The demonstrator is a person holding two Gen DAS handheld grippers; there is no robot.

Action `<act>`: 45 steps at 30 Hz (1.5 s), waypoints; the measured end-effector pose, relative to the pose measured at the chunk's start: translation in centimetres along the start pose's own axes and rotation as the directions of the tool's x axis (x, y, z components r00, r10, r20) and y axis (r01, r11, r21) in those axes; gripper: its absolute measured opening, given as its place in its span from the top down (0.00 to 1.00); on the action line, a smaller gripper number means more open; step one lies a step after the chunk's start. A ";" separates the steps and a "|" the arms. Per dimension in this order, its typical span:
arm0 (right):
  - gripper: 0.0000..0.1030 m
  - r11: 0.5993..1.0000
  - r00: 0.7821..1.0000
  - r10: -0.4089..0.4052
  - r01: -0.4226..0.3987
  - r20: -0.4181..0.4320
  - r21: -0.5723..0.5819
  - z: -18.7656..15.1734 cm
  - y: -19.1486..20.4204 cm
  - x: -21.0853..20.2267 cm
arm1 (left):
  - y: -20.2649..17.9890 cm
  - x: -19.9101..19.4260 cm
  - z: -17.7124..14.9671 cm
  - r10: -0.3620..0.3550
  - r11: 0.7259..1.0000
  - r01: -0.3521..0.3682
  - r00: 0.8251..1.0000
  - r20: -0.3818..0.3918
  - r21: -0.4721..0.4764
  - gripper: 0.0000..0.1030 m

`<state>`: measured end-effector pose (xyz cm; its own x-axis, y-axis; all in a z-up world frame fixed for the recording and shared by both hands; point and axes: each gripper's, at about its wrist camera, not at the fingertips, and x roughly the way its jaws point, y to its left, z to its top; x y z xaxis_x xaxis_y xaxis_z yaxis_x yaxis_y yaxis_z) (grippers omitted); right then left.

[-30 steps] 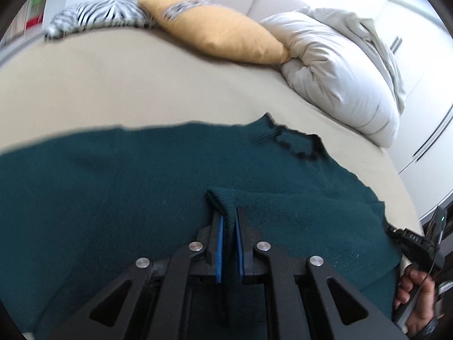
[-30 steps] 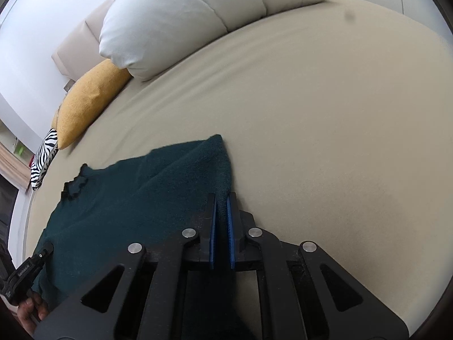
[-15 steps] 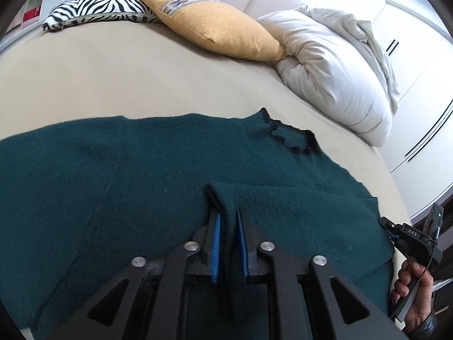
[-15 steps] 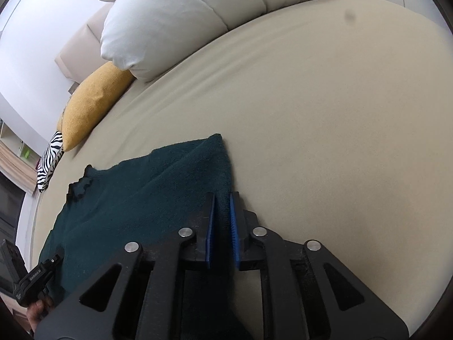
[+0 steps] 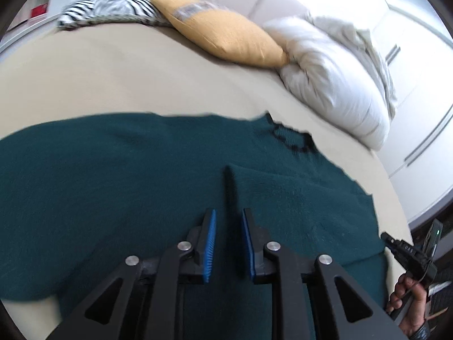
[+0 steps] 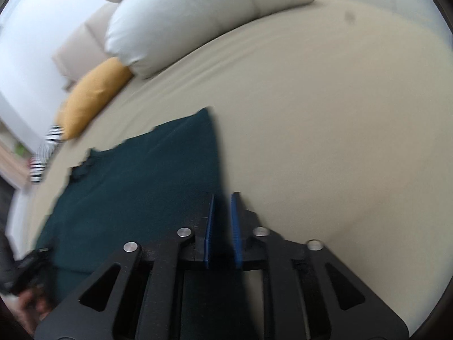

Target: Fold small clothes

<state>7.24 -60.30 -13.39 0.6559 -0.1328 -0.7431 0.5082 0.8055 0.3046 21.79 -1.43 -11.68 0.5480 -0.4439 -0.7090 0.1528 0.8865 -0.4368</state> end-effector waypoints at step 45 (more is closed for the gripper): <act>0.34 0.928 0.928 0.372 -0.372 -0.012 -0.007 -10.9 6.7 -12.5 | -1.6 -8.6 -0.9 -0.072 0.992 0.081 0.993 0.092 -0.097 0.91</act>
<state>-3.64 -46.99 -8.62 0.7910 0.1834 -0.5837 0.2236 0.8014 0.5548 16.14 0.84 -5.38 0.6093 -0.4922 -0.6217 0.1156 0.8308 -0.5444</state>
